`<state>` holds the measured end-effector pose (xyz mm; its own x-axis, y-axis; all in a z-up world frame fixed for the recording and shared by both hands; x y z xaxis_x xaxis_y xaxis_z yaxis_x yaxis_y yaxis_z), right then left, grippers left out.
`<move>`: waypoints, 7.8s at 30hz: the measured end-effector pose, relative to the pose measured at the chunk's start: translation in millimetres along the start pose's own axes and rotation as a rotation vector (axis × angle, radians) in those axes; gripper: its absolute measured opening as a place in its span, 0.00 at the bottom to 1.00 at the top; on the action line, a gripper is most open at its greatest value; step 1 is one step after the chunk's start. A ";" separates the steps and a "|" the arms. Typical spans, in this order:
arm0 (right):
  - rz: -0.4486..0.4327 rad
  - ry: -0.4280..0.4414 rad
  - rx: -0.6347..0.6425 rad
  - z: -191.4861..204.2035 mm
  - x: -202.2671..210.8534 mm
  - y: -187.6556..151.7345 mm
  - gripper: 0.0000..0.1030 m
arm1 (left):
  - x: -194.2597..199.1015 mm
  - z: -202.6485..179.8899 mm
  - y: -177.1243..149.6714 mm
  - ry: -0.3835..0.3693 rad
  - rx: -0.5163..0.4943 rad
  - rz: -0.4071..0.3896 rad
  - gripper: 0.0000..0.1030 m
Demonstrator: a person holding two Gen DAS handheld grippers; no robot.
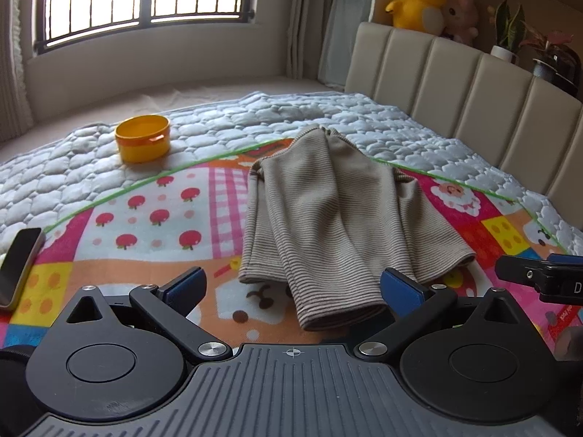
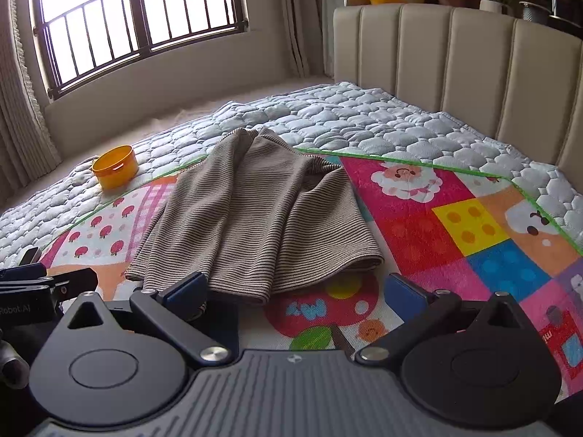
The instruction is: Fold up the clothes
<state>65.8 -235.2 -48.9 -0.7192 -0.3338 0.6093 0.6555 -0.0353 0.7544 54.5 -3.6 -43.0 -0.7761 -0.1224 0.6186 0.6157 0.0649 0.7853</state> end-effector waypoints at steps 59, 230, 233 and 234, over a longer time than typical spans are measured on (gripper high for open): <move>0.046 -0.010 0.063 10.0 -6.2 -9.1 1.00 | -8.0 1.0 -8.4 -0.006 0.035 0.089 1.00; 0.534 0.159 -0.261 -59.2 -140.4 -29.4 1.00 | -117.0 -56.9 -25.9 -0.290 -0.283 0.466 0.15; 0.540 0.152 -0.237 -57.5 -141.4 -30.6 1.00 | -122.7 -51.8 8.2 -0.281 -0.232 0.379 0.10; 0.544 0.148 -0.223 -56.6 -141.7 -31.3 1.00 | -125.8 -49.3 22.1 -0.275 -0.211 0.350 0.10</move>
<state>160.3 -240.1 -172.7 -0.2378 -0.4862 0.8409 0.9643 -0.0141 0.2645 172.5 -35.6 -104.8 -0.5077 0.1390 0.8503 0.8380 -0.1498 0.5248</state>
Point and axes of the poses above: each gripper's, at about its wrist camera, not at the fingertips, and x roughly against the way its jaws point, z to its left, y to its top, the point moved 7 cm from there along -x, roughly the way its jaws point, and after that the axes turned 10 degrees about y, right-handed, at the moved point
